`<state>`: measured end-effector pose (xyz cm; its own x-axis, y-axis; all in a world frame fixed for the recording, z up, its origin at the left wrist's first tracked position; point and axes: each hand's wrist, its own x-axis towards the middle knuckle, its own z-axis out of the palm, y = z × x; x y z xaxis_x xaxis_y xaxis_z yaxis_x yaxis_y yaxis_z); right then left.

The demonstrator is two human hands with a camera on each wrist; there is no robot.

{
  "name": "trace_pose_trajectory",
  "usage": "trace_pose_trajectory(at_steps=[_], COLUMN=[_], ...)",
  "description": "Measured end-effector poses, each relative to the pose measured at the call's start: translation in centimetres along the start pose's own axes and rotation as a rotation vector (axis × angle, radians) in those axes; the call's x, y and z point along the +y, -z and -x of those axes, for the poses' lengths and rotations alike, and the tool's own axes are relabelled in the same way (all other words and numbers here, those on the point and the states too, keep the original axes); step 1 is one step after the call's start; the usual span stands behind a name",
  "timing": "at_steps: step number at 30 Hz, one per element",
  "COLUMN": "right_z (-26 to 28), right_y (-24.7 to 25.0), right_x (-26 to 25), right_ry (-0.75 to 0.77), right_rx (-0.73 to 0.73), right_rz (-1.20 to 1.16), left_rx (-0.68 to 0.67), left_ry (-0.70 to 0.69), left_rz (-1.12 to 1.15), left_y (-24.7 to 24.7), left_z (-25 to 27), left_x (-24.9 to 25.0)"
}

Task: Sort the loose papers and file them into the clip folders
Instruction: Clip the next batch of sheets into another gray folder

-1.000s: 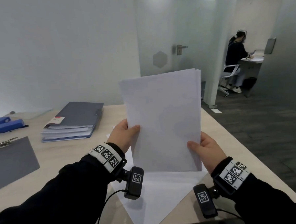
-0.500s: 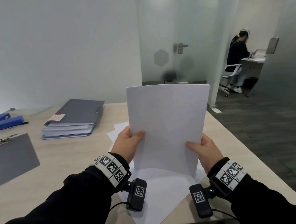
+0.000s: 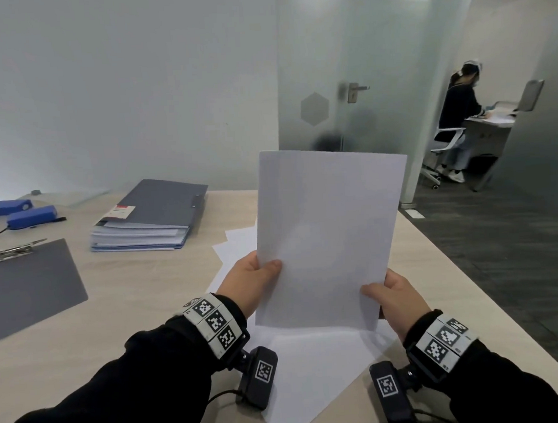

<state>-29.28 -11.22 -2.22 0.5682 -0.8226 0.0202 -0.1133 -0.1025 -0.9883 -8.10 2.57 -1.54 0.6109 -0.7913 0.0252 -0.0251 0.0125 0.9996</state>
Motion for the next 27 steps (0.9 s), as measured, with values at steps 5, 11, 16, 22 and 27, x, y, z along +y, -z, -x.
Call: trace_pose_trajectory(at_steps=[5, 11, 16, 22, 27], right_z=[0.0, -1.3, -2.4, -2.9, -2.7], right_y=[-1.8, -7.4, -13.5, -19.3, -22.2], right_x=[-2.5, -2.7, -2.7, -3.6, -4.0], right_ry=[0.082, -0.003, -0.099, -0.150, -0.152], right_rx=[-0.015, -0.104, -0.129, -0.230, -0.256], right_rz=[0.024, 0.010, -0.081, -0.144, -0.150], left_rx=[0.002, 0.140, 0.305, 0.195, 0.253], left_ry=[-0.062, -0.066, 0.029, 0.447, 0.599], left_rz=[-0.012, -0.339, -0.642, -1.231, -1.467], left_y=[2.8, 11.8, 21.2, 30.8, 36.7], left_z=[1.2, 4.2, 6.1, 8.4, 10.2], left_x=[1.8, 2.2, 1.0, 0.0, -1.1])
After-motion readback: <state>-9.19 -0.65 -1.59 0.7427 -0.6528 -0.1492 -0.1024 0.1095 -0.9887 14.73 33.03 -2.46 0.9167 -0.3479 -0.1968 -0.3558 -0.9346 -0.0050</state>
